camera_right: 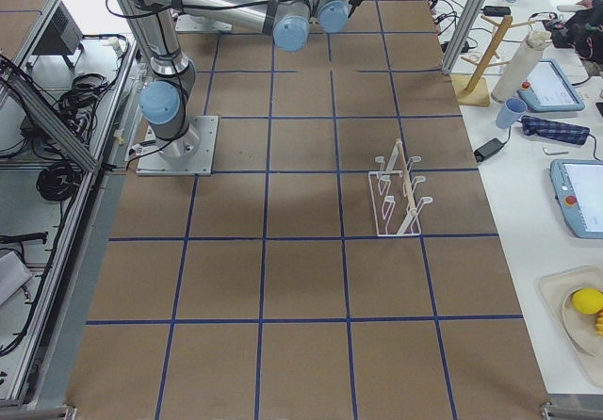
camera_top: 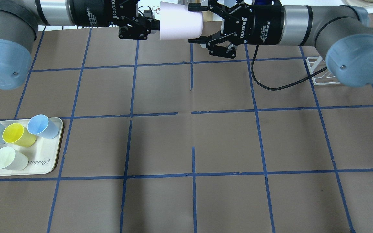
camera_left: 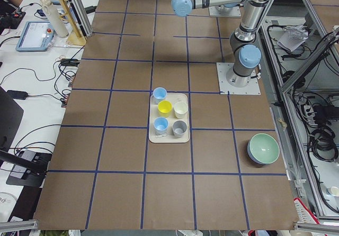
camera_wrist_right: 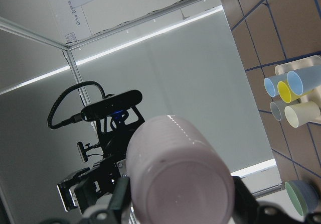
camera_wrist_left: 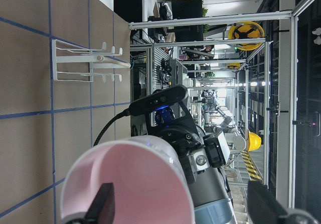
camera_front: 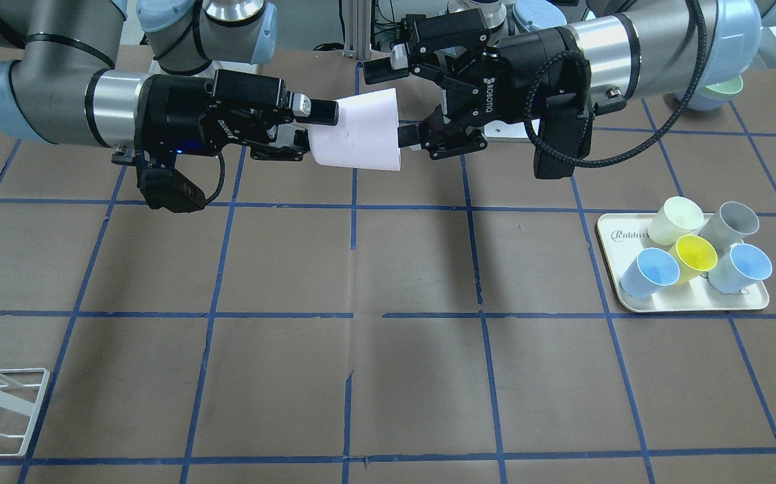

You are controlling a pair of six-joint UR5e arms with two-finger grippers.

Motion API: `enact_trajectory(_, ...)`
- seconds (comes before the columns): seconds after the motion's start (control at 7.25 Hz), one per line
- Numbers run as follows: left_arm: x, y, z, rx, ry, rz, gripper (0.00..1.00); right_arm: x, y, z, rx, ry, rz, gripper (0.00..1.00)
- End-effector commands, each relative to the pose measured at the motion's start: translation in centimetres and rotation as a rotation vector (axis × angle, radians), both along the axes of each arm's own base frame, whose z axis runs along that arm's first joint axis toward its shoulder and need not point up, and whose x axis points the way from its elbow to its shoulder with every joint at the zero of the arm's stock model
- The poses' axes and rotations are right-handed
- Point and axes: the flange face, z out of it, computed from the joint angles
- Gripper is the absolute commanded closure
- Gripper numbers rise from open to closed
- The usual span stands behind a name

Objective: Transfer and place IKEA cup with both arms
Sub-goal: 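Grasp the pink cup's rim with the left gripper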

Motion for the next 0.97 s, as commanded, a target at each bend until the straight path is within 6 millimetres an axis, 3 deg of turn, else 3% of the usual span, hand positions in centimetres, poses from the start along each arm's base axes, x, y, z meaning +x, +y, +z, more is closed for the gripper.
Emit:
enact_trajectory(0.0,0.04,0.05,0.18,-0.006,0.0,0.001,0.42,0.0,-0.01,0.01,0.0,-0.001,0.0,1.0)
enact_trajectory(0.41,-0.04,0.07,0.16,-0.006,-0.002,-0.001,0.63,0.0,-0.03,0.08,-0.001,-0.001,0.0,1.0)
enact_trajectory(0.69,0.03,0.11,0.15,-0.005,-0.002,0.001,0.84,0.0,-0.03,0.1,-0.002,-0.002,-0.001,1.0)
enact_trajectory(0.83,0.11,0.08,0.15,-0.005,-0.002,0.002,0.85,0.0,-0.03,0.1,-0.004,-0.001,0.0,0.99)
